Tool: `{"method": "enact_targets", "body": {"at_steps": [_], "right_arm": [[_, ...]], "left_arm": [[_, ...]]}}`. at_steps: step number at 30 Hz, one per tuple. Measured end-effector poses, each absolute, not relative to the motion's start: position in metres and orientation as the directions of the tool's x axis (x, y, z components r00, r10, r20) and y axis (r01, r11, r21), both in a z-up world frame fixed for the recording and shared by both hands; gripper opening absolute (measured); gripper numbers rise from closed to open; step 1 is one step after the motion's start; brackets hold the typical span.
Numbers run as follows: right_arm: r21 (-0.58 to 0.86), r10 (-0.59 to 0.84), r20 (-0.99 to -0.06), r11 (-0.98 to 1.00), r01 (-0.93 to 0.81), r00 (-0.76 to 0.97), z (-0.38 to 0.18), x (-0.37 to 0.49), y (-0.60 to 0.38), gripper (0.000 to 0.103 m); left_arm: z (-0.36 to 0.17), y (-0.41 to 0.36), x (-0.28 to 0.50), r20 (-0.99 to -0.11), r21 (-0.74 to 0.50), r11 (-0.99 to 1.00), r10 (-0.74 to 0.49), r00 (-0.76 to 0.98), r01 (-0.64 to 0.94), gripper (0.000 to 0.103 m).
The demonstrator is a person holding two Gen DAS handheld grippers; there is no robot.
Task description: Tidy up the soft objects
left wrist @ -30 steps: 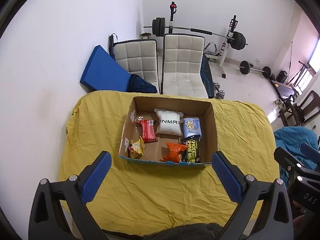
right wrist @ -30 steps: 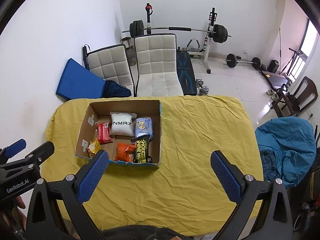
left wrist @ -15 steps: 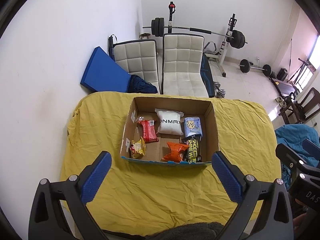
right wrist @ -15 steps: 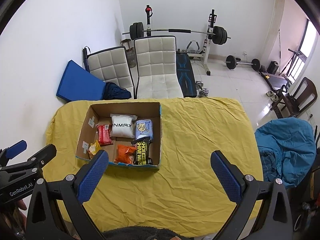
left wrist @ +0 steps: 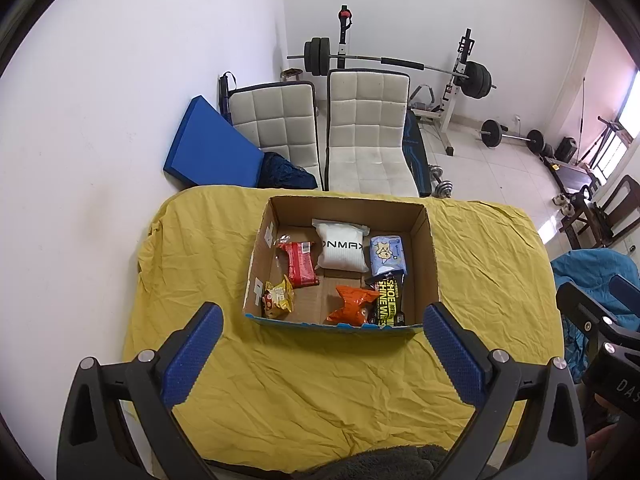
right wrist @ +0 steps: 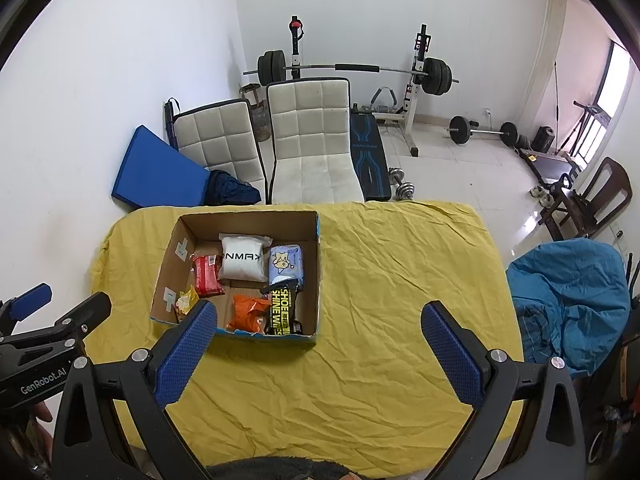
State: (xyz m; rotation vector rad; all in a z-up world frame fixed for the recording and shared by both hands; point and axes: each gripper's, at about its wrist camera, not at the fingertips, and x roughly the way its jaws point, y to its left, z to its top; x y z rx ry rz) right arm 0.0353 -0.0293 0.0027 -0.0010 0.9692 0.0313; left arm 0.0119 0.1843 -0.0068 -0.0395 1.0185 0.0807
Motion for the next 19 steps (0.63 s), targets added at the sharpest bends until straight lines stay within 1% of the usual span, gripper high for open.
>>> {"method": "enact_targets", "body": {"at_steps": [19], "right_arm": [[0.011, 0.031, -0.824, 0.999, -0.039, 0.566, 0.0071, 0.0302, -0.0296, 0.103]], "left_arm": [[-0.0029, 0.1895, 0.0102, -0.846, 0.0, 0.996, 0.051, 0.531, -0.095, 0.103]]}}
